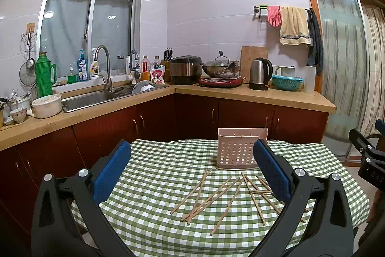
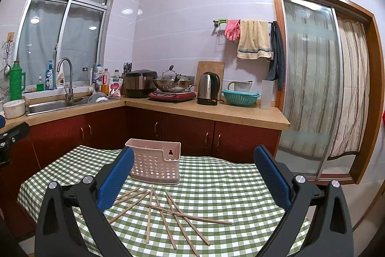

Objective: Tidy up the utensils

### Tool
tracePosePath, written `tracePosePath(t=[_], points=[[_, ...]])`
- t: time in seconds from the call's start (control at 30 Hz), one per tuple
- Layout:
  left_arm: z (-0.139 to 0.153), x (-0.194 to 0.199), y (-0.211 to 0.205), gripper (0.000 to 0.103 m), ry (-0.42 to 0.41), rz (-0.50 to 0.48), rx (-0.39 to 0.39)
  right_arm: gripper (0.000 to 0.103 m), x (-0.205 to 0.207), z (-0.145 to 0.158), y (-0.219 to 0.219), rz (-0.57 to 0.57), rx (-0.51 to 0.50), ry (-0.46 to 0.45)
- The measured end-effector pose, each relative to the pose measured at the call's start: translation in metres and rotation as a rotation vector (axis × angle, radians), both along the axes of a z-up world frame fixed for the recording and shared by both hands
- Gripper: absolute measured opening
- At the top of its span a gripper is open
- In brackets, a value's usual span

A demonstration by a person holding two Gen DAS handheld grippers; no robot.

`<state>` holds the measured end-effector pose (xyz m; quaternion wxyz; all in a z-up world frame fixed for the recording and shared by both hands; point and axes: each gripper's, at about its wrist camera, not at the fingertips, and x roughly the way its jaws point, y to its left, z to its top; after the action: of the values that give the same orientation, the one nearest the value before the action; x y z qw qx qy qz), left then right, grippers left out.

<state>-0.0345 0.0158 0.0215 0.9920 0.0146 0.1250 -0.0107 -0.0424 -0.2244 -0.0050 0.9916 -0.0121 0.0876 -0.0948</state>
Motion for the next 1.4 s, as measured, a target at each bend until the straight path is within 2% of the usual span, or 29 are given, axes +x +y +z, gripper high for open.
tracePosePath(t=[1.1,1.27,1.4], points=[[-0.006,0.004,0.002,0.099,0.014,0.003,0.004,0.097,0.001,-0.003,0.003,0.001,-0.005,0.001],[-0.015,0.012,0.0,0.099,0.031,0.006,0.012,0.097,0.006,-0.011,0.001,0.007,0.0,0.016],[-0.034,0.026,0.0,0.099,0.058,0.004,0.014,0.097,0.018,-0.027,-0.006,0.021,0.022,0.045]])
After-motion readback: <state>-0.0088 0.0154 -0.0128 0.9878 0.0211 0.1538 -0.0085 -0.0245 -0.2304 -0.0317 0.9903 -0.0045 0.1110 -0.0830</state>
